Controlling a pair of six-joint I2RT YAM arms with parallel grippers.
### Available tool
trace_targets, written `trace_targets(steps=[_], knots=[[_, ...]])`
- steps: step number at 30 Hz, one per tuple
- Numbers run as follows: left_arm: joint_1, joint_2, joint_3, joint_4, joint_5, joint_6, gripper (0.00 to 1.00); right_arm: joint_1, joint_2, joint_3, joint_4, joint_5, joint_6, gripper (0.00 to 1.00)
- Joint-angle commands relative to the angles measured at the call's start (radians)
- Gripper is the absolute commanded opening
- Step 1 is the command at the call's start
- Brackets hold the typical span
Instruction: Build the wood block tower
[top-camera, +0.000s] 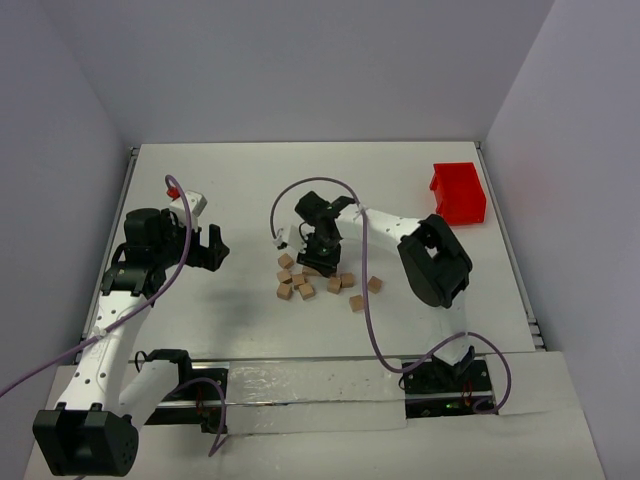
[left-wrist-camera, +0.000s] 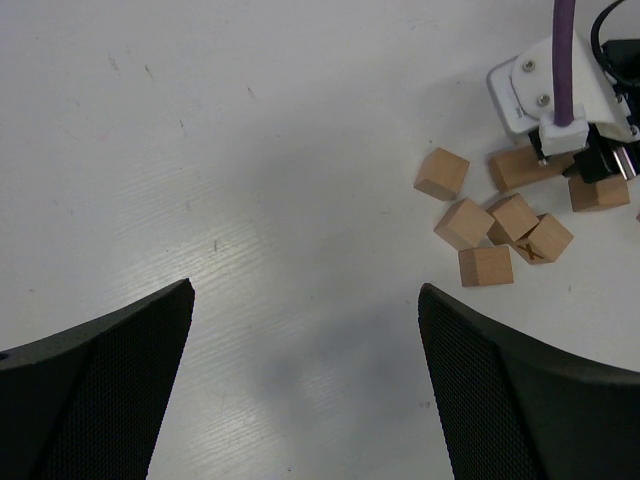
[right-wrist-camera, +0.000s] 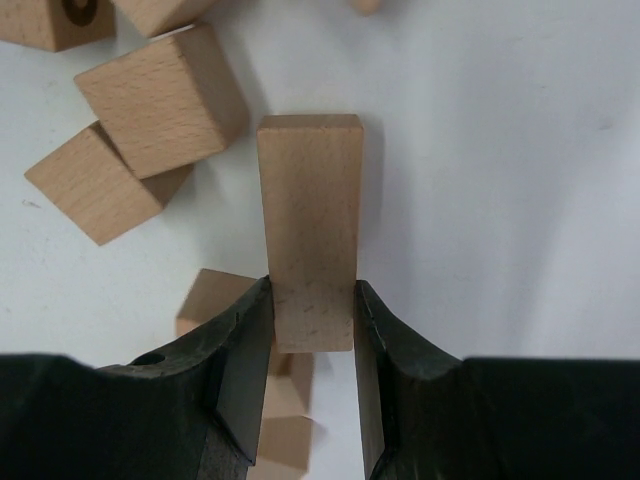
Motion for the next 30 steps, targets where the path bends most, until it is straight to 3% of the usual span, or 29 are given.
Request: trace_targets(steps=[1, 10, 17, 24, 30], knots=[[0.007, -0.009, 0.013, 0.007, 0.028, -0.001, 0.99, -0.042, 0.032, 0.127, -0.068, 0.022, -0.083, 0.00], [0.007, -0.005, 0.014, 0.004, 0.041, 0.008, 0.99, -0.061, 0.152, 0.302, -0.169, 0.026, -0.242, 0.00], [0.007, -0.005, 0.014, 0.001, 0.050, 0.012, 0.99, -0.060, 0.192, 0.308, -0.142, 0.011, -0.287, 0.01], [0.007, -0.004, 0.013, 0.000, 0.057, 0.016, 0.99, -0.060, 0.205, 0.298, -0.117, 0.006, -0.277, 0.11], [0.007, -0.005, 0.017, -0.006, 0.065, 0.021, 0.99, -0.060, 0.214, 0.306, -0.128, 0.030, -0.275, 0.26]])
